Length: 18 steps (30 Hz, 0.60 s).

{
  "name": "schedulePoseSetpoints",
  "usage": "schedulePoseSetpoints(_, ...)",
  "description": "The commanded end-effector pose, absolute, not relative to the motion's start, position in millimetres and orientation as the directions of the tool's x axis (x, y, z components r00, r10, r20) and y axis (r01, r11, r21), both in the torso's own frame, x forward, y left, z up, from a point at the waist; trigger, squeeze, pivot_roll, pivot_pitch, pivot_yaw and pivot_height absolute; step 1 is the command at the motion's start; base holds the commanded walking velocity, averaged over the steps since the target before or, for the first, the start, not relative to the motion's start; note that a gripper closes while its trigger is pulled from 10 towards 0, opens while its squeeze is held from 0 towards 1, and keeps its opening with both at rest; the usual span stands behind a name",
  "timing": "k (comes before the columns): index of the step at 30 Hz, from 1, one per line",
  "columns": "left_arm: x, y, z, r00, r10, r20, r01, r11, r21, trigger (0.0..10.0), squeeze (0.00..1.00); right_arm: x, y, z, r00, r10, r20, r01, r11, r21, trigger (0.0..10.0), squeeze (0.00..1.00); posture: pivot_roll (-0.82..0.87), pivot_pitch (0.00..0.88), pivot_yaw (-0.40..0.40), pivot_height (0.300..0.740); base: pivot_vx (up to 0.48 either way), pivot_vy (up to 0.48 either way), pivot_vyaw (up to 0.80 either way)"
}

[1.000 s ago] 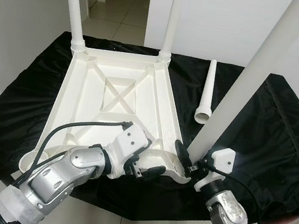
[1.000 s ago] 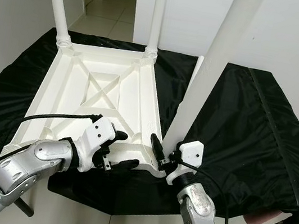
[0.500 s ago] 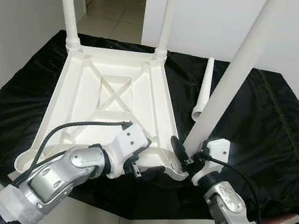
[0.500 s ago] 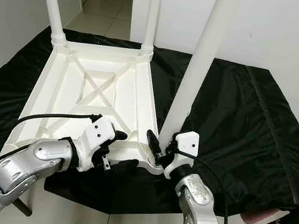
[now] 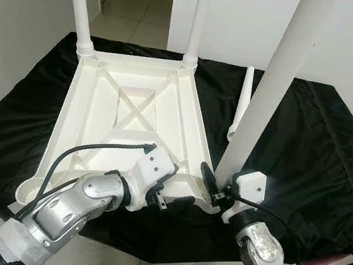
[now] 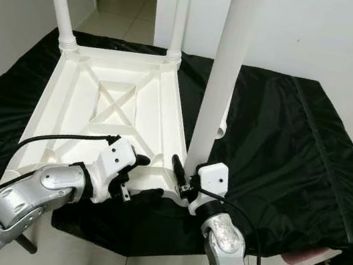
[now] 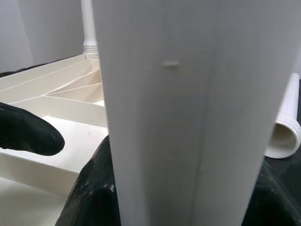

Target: Building children table

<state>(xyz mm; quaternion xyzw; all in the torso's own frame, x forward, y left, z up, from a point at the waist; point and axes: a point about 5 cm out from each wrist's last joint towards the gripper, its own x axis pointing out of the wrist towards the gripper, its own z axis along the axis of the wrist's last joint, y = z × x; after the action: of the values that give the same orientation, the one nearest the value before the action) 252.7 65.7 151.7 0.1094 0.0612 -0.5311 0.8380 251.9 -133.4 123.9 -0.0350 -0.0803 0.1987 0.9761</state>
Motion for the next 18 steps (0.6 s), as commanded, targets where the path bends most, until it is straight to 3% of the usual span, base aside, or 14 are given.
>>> schedulePoseSetpoints(1,247.1,62.8,150.9,0.302,-0.922,-0.243,0.953,0.285,0.102,10.0,0.0,245.9,-139.4,90.0,0.926,0.377,-0.019,-0.378,0.924,-0.064,10.0,0.0,0.02,0.056,0.019,0.74,0.0,0.0,0.0)
schedulePoseSetpoints(8,247.7,63.1,151.0,0.303,-0.921,-0.244,0.953,0.285,0.105,10.0,0.0,240.9,-142.1,90.5,0.912,0.41,0.034,-0.402,0.906,-0.13,10.0,0.0,0.02,0.055,0.018,0.74,0.0,0.0,0.0)
schedulePoseSetpoints(18,247.8,63.7,151.1,0.305,-0.92,-0.247,0.952,0.286,0.111,10.0,0.0,242.9,-140.6,88.7,0.897,0.443,0.0,-0.441,0.894,-0.073,10.0,0.0,0.02,0.049,0.017,0.74,0.0,0.0,0.0)
